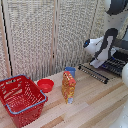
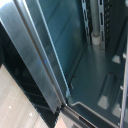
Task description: Extend the gripper towards the oven tray handle. Grasp the handle and carefully pull the tray out of the oven. Move the gripper above the red bowl. Grab the red bowl gently. Lift the bowl and place it onto the oven tray.
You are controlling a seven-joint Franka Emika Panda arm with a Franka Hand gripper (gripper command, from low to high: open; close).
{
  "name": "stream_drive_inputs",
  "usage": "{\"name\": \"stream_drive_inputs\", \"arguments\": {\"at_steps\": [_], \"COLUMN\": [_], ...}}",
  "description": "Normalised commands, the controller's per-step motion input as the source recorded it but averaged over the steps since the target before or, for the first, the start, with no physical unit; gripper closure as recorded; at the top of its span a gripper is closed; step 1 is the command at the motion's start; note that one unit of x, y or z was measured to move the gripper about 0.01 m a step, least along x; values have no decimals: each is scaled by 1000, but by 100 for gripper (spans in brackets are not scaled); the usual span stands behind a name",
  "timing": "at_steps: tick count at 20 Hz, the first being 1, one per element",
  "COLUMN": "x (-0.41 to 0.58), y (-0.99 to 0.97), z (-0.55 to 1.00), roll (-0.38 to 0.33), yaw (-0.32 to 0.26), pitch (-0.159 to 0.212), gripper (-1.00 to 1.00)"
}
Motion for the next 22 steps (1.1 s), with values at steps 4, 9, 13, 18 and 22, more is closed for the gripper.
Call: {"name": "stream_drive_inputs", "arguments": {"at_steps": [4,9,13,18,22], "x": [-21,0,0,0,-11], "y": [-23,42,79,82,130], "z": [64,0,0,0,-12], "roll": [0,0,5,3,3], "yaw": [-6,-3,0,0,0], "pitch": [0,0,0,0,0], "gripper": [100,100,100,100,100]}}
